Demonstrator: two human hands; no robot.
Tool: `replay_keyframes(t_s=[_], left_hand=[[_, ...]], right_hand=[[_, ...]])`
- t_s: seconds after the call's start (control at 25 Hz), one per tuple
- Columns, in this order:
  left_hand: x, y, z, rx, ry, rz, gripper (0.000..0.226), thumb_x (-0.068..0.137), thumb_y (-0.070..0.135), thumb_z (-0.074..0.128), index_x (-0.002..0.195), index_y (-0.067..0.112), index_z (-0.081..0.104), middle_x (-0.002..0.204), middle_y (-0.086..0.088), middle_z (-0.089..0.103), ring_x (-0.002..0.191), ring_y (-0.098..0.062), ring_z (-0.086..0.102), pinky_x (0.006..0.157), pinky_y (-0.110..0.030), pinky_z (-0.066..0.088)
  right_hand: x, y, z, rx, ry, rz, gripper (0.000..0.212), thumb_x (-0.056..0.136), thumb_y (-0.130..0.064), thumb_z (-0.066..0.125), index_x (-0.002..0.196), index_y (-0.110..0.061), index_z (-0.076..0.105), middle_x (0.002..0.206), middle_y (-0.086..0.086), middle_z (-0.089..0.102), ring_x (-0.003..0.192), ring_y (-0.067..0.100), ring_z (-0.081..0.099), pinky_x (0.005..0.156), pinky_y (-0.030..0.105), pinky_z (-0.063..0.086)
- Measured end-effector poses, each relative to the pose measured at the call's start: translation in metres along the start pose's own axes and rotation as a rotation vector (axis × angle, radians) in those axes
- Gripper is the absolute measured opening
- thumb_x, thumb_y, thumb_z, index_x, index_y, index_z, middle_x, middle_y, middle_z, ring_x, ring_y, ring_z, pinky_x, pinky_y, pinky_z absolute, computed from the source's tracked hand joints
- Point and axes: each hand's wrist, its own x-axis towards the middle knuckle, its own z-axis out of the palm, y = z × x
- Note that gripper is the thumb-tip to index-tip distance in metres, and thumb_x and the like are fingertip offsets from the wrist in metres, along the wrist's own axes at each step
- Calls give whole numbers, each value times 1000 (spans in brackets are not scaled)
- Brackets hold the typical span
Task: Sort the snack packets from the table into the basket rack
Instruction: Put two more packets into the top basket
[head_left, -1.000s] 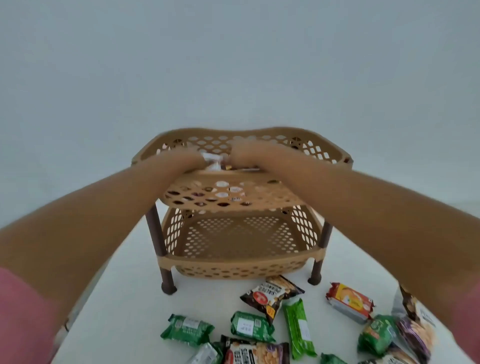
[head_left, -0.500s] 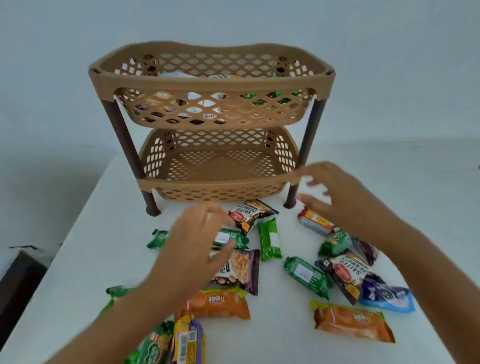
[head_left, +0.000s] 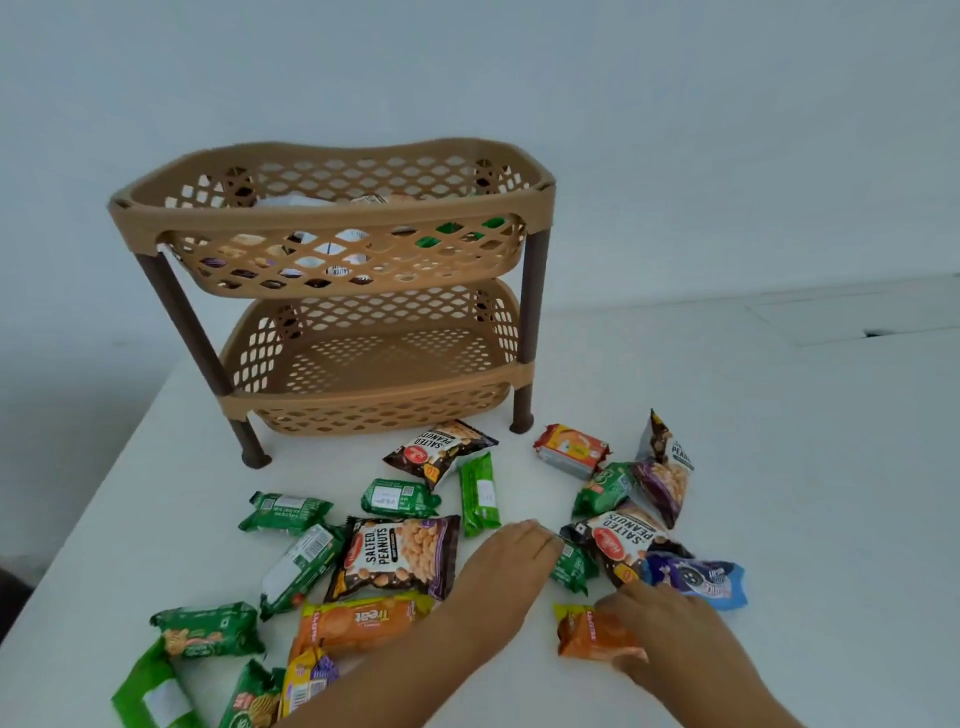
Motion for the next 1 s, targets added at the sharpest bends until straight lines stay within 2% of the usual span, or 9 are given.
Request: replay_keyframes(t_s=[0.08,0.16,0.24,0.32,0.48,0.6,0.72,0.84,1.0], left_hand=[[5,8,-6,87,-31,-39,64,31,34,87,92,27,71,83,14,67,77,-2,64,66,-12,50],[10,14,-11,86,-37,-98,54,35,33,88,85,25,70,78,9,63,71,-6,60,57,-16,47],[14,16,-15,72,-28,-228,32,69,12,71,99,10,60,103,-7,58,94,-20,54,74,-27,46],[13,11,-12,49,-66,-278,28,85,-4,47,113,1,48,119,-16,46,110,-30,43,88,-37,40],[-15,-5,-35,-77,4,-400,35,90,29,52,119,10,45,121,-8,44,111,-23,43,91,-34,43],[-40,-19,-79,-109,153,-413,45,87,47,50,122,20,43,117,3,42,107,-12,43,89,-25,42],[-55,-31,-139,-81,330,-380,47,84,54,46,122,27,43,105,13,39,97,-3,40,82,-17,39],[-60,-48,-203,-7,519,-366,59,75,60,36,122,25,46,94,15,34,87,0,37,74,-15,35],[-45,-85,-280,55,840,-359,47,80,52,54,110,16,57,88,7,42,81,-7,43,70,-23,34]], right_hand=[[5,4,10,-39,-9,8,52,87,-27,56,135,-34,37,136,-8,44,123,15,41,101,29,37],[11,6,19,-88,-10,-8,56,87,-25,56,138,-30,34,137,-4,43,125,19,39,103,32,36],[17,7,22,-85,9,-25,54,87,-27,55,137,-30,34,138,-4,44,126,19,37,104,32,36],[15,11,19,16,20,-28,52,87,-33,53,136,-34,36,139,-8,43,128,16,37,106,30,35],[5,18,-15,378,25,-29,48,77,-48,60,123,-40,47,112,-22,55,103,-1,53,89,12,42],[-2,12,-60,524,160,-7,49,69,-45,71,114,-49,50,92,-30,54,90,-5,55,80,7,42],[-2,0,-117,633,321,-70,46,68,-38,76,106,-53,54,98,-25,62,86,-6,60,75,13,50],[5,-14,-181,802,463,-176,44,63,-32,80,90,-56,54,91,-22,67,72,-4,67,55,10,52],[42,-36,-261,955,687,-340,38,66,-27,79,99,-37,64,83,-25,71,74,-9,65,58,5,48]])
